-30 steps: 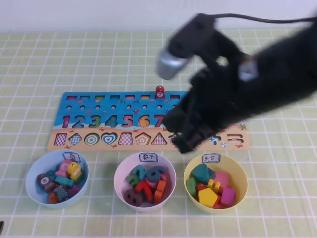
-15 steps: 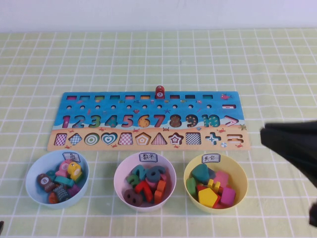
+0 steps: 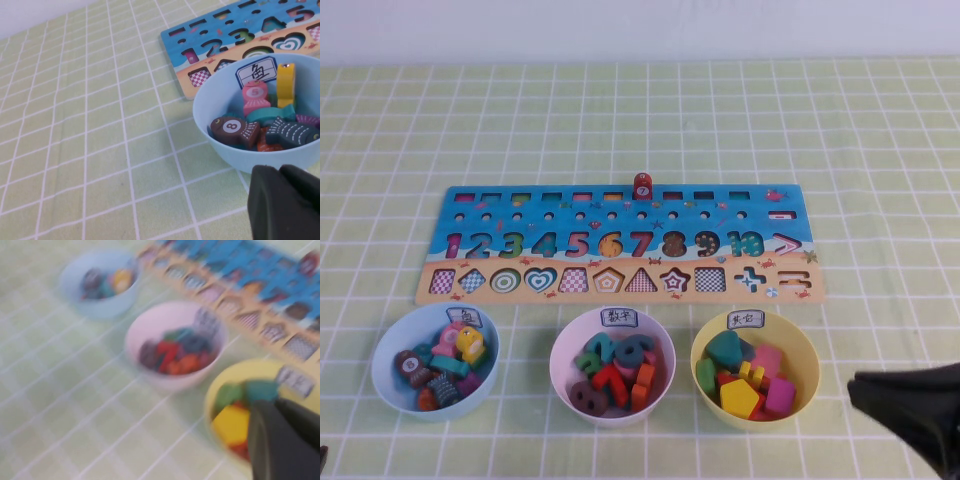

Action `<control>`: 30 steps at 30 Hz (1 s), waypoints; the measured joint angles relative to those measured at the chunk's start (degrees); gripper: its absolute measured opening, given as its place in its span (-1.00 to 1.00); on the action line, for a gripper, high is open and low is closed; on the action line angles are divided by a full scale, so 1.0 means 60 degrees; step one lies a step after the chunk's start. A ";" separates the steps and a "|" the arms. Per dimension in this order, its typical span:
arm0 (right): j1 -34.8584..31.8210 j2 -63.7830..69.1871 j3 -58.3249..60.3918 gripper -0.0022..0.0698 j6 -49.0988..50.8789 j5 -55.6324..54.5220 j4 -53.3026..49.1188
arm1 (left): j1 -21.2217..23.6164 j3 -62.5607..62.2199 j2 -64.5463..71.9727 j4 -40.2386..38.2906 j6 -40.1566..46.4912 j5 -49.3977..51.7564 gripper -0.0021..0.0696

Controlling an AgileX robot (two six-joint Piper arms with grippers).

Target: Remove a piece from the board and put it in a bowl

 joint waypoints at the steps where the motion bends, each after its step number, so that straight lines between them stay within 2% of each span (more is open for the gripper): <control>1: 0.0000 -0.0020 0.0216 -0.98 0.0039 -0.0602 0.0000 | 0.0000 0.0000 0.0000 0.0000 0.0000 0.0000 -0.96; 6: 0.0000 -0.0055 0.1691 -0.99 -0.0276 -0.4269 0.0041 | 0.0000 0.0000 0.0000 0.0000 0.0000 0.0000 -0.96; 11: -0.0045 -0.0236 0.2901 -0.99 -0.1107 -0.6651 0.0529 | 0.0000 0.0000 0.0000 0.0000 0.0000 0.0000 -0.96; 17: -0.1836 -0.1674 0.3397 -0.99 -0.2687 -0.5917 0.0965 | 0.0000 0.0000 0.0000 0.0000 0.0000 0.0000 -0.96; 25: -0.4428 -0.4714 0.3658 -0.99 -0.2971 -0.3194 0.1040 | 0.0000 0.0000 0.0000 0.0000 0.0000 0.0000 -0.96; 30: -0.5676 -0.6544 0.4046 -0.99 -0.2971 -0.1977 0.1040 | 0.0000 0.0000 0.0000 0.0000 0.0000 0.0000 -0.96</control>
